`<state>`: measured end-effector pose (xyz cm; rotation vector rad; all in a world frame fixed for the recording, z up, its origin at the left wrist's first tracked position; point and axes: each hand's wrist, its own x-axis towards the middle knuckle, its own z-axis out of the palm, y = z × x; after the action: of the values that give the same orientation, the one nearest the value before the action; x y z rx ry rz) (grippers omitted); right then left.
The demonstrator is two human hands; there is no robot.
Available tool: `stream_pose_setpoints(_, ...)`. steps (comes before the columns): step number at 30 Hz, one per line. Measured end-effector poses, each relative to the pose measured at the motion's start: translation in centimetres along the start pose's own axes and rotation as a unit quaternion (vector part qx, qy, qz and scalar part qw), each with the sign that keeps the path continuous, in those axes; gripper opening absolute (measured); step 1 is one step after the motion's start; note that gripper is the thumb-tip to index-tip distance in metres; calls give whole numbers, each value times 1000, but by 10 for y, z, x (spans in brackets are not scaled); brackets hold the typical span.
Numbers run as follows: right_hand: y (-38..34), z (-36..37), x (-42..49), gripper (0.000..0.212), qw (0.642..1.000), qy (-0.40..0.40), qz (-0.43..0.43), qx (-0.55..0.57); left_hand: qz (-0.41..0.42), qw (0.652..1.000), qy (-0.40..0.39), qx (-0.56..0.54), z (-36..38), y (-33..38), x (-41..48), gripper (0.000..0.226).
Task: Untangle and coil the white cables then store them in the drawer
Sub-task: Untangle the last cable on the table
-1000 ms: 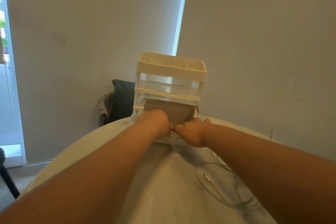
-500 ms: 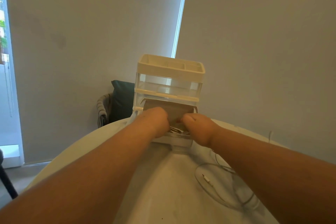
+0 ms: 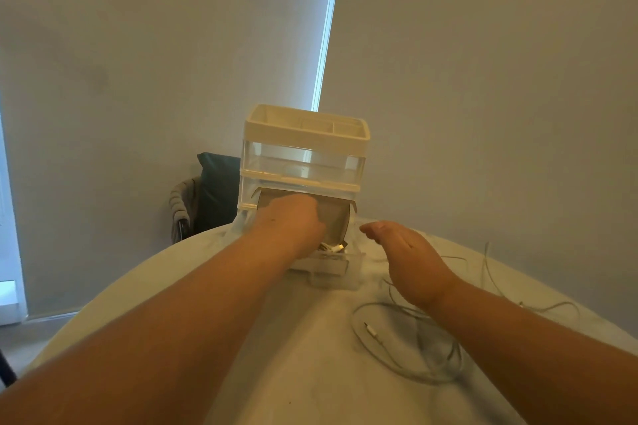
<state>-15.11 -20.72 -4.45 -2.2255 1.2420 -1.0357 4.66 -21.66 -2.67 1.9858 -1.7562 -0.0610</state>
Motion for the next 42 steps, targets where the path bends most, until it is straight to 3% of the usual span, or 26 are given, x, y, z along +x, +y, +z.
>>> stream_pose_setpoints(2, -3, -8, -10, 31, 1000, 6, 22, -7, 50, 998, 21, -32, 2, 14, -19, 29)
stream_pose_setpoints(5, 0, -25, -34, 32, 998, 24, 63, -6, 140, 989, -9, -54, 0, 42, -55, 29)
stream_pose_setpoints(8, 6, -46, -67, 30, 993, 62, 97, 23, 177, 981, 0, -80, -11, 67, -87, 21)
stream_pose_setpoints(12, 22, -64, -113, 30, 985, 99, 131, 59, 129, 968, 13, -214, -28, 88, -118, 16)
stream_pose_setpoints(17, 41, -72, -138, 28, 964, 153, 187, 111, 37, 970, -47, -238, 5, 98, -150, 23)
stream_pose_setpoints(19, 48, -71, -139, 25, 969, 132, 194, 73, 56, 979, -42, -192, 34, 94, -164, 34)
stream_pose_setpoints(22, 55, -74, -137, 22, 974, 71, 210, 39, 115, 986, -110, -56, 59, 88, -168, 51)
stream_pose_setpoints(26, 57, -84, -137, 27, 978, -48, 205, -7, 119, 985, -118, -31, 63, 82, -151, 25)
stream_pose_setpoints(28, 58, -88, -134, 31, 976, -92, 193, -43, 112, 985, -108, -73, 66, 81, -146, 12)
stream_pose_setpoints(35, 54, -83, -126, 31, 962, -179, 132, -159, 96, 957, 31, -272, 65, 86, -145, 13)
stream_pose_setpoints(39, 58, -80, -121, 11, 966, -143, 142, -164, 79, 931, 106, -340, 58, 86, -143, 14)
stream_pose_setpoints(42, 63, -83, -119, 11, 967, -119, 161, -159, 64, 911, 162, -373, 52, 84, -142, 16)
